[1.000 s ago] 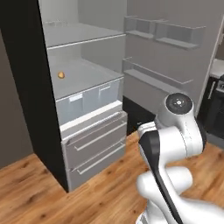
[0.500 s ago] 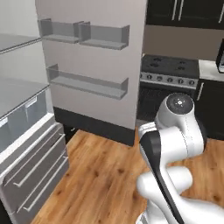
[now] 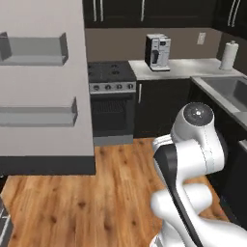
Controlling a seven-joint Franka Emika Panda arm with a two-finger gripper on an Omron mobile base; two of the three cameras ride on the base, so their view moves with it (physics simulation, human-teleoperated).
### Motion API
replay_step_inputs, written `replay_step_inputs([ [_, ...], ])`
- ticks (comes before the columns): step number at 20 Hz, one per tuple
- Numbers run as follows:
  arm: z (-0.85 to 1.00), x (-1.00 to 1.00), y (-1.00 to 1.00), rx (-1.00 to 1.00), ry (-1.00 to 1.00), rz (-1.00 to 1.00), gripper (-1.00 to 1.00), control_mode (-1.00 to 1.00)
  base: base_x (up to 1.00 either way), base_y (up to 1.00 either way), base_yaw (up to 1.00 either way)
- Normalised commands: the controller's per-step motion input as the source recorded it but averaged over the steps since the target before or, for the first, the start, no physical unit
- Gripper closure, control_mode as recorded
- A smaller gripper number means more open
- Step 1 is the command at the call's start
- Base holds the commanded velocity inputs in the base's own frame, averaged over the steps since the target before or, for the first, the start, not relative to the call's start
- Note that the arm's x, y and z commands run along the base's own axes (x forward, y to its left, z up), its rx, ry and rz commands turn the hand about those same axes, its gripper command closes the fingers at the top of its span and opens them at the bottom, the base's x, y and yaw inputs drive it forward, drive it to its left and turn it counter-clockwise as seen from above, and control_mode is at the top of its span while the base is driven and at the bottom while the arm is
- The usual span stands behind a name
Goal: Pick the mango and orange from the fridge and place them on the plate next to the blender to make a fruit smoothie.
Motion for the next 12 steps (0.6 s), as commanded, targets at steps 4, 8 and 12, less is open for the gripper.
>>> replay_step_inputs([
  [4,0.0,0.0,0.0,0.0,0.0,0.0,1.0,1.0,0.08,0.0,-0.73],
  [8,0.0,0.0,0.0,0.0,0.0,0.0,1.0,1.0,0.13,0.0,-0.73],
  [12,0.0,0.0,0.0,0.0,0.0,0.0,1.0,1.0,0.21,0.0,-0.69],
])
